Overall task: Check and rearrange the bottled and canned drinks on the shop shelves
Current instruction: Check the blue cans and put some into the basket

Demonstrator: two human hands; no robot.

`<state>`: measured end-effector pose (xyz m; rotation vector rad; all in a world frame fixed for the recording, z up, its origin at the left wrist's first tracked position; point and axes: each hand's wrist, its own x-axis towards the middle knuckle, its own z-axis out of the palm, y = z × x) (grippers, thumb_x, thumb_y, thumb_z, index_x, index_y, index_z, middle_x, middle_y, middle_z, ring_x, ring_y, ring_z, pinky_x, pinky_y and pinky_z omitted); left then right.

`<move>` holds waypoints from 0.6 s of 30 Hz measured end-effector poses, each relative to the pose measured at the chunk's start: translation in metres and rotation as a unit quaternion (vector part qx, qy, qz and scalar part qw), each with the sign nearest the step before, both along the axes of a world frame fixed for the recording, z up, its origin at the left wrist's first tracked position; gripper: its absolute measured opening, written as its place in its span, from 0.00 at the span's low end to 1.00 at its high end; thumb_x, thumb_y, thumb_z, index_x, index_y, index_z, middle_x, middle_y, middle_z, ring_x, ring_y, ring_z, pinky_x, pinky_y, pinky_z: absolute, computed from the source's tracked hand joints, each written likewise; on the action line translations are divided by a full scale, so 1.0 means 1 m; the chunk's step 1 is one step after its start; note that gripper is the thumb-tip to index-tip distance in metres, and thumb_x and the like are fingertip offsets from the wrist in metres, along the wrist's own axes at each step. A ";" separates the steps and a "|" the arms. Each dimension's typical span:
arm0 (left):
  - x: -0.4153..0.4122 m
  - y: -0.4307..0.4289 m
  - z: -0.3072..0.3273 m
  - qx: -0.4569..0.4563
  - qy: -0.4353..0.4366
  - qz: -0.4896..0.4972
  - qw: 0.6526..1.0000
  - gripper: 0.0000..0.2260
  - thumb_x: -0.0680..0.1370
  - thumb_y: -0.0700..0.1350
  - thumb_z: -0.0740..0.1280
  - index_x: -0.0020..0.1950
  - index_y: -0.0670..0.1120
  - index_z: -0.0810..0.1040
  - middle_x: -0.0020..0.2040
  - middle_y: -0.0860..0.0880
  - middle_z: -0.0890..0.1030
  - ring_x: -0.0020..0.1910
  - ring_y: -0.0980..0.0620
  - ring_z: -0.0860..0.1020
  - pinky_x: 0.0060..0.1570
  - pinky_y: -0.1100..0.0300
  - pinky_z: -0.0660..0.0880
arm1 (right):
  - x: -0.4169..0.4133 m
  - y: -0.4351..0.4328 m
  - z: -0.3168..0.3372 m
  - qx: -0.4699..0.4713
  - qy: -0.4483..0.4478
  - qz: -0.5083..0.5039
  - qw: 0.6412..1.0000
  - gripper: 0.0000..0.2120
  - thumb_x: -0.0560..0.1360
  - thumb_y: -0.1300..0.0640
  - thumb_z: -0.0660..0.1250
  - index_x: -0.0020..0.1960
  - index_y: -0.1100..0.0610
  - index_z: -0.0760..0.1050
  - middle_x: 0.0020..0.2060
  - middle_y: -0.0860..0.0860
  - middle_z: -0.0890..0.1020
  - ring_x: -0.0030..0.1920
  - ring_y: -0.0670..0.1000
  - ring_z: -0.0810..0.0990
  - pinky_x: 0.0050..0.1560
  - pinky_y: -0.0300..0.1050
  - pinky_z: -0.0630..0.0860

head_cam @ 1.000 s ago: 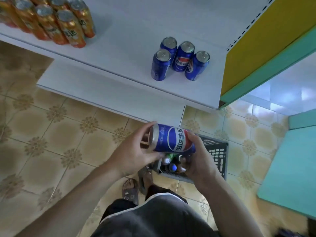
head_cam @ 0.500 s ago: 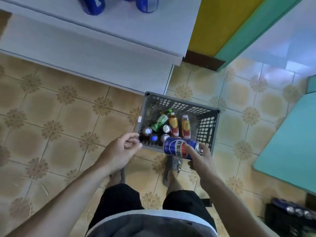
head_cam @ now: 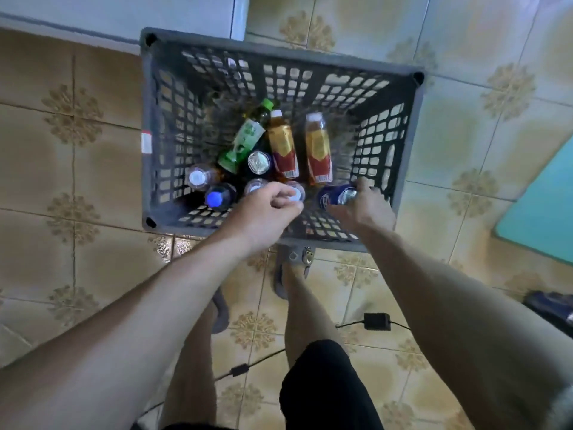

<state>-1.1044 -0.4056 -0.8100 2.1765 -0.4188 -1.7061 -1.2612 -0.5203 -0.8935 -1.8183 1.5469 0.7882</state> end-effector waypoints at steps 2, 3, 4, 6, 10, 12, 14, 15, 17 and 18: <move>0.000 0.001 -0.027 0.003 -0.003 -0.026 1.000 0.10 0.77 0.55 0.68 0.58 0.58 0.78 0.52 0.59 0.81 0.54 0.53 0.80 0.63 0.52 0.75 | 0.002 0.003 -0.038 -0.003 0.017 0.061 0.998 0.31 0.74 0.38 0.71 0.68 0.53 0.66 0.52 0.55 0.76 0.46 0.54 0.73 0.45 0.49 0.72; 0.000 0.002 -0.038 0.001 -0.004 -0.035 0.999 0.09 0.78 0.53 0.68 0.59 0.58 0.78 0.50 0.60 0.81 0.54 0.54 0.80 0.62 0.53 0.75 | 0.004 0.005 -0.056 0.005 0.023 0.089 0.996 0.30 0.75 0.40 0.71 0.68 0.54 0.65 0.51 0.54 0.75 0.44 0.54 0.73 0.44 0.48 0.71; 0.000 0.004 -0.047 0.001 -0.003 -0.044 0.999 0.09 0.79 0.53 0.68 0.58 0.58 0.78 0.49 0.61 0.81 0.53 0.54 0.80 0.62 0.54 0.75 | 0.005 0.009 -0.074 0.013 0.029 0.109 0.994 0.29 0.76 0.42 0.72 0.69 0.53 0.64 0.51 0.54 0.75 0.44 0.54 0.73 0.43 0.48 0.71; 0.001 0.010 -0.063 0.000 -0.008 -0.045 0.999 0.07 0.79 0.52 0.68 0.57 0.58 0.78 0.46 0.61 0.80 0.52 0.56 0.79 0.59 0.57 0.75 | 0.008 0.017 -0.105 0.018 0.043 0.142 0.989 0.27 0.77 0.48 0.72 0.69 0.52 0.63 0.56 0.56 0.77 0.47 0.56 0.76 0.44 0.49 0.70; -0.003 0.029 -0.082 0.000 -0.012 -0.026 1.000 0.07 0.76 0.55 0.68 0.54 0.59 0.79 0.45 0.60 0.81 0.51 0.56 0.80 0.60 0.54 0.75 | 0.011 0.034 -0.140 0.012 0.055 0.162 0.985 0.23 0.79 0.51 0.69 0.70 0.52 0.65 0.60 0.58 0.79 0.59 0.59 0.79 0.49 0.51 0.70; -0.005 0.038 -0.080 0.013 0.000 -0.024 1.000 0.11 0.75 0.57 0.68 0.56 0.59 0.78 0.46 0.62 0.80 0.52 0.57 0.80 0.58 0.56 0.75 | 0.011 0.039 -0.144 0.014 0.057 0.143 0.988 0.25 0.79 0.49 0.70 0.70 0.53 0.65 0.61 0.58 0.79 0.61 0.60 0.78 0.53 0.51 0.72; -0.006 0.047 -0.070 0.033 0.005 -0.047 0.998 0.10 0.79 0.55 0.66 0.60 0.59 0.76 0.51 0.62 0.80 0.55 0.57 0.78 0.58 0.57 0.73 | 0.009 0.041 -0.137 0.016 0.059 0.125 0.990 0.24 0.79 0.49 0.69 0.70 0.54 0.65 0.60 0.57 0.79 0.60 0.59 0.79 0.55 0.52 0.73; -0.005 0.050 -0.063 0.038 0.002 -0.056 0.998 0.10 0.80 0.55 0.65 0.61 0.60 0.76 0.53 0.60 0.80 0.56 0.56 0.78 0.59 0.56 0.73 | 0.007 0.040 -0.131 0.019 0.063 0.117 0.991 0.25 0.79 0.47 0.69 0.71 0.55 0.65 0.59 0.56 0.80 0.60 0.59 0.79 0.56 0.53 0.74; -0.003 0.055 -0.044 0.034 -0.008 -0.056 0.998 0.09 0.80 0.54 0.64 0.61 0.61 0.76 0.56 0.58 0.80 0.57 0.55 0.78 0.60 0.56 0.74 | 0.008 0.035 -0.108 0.024 0.062 0.098 0.993 0.29 0.77 0.43 0.70 0.70 0.55 0.65 0.56 0.54 0.80 0.57 0.57 0.79 0.56 0.52 0.75; 0.000 0.057 -0.031 0.029 -0.013 -0.051 0.998 0.09 0.81 0.54 0.64 0.61 0.61 0.76 0.56 0.58 0.80 0.57 0.56 0.78 0.59 0.56 0.74 | 0.010 0.033 -0.094 0.024 0.054 0.085 0.995 0.28 0.76 0.43 0.71 0.69 0.55 0.67 0.52 0.51 0.80 0.53 0.55 0.80 0.53 0.50 0.76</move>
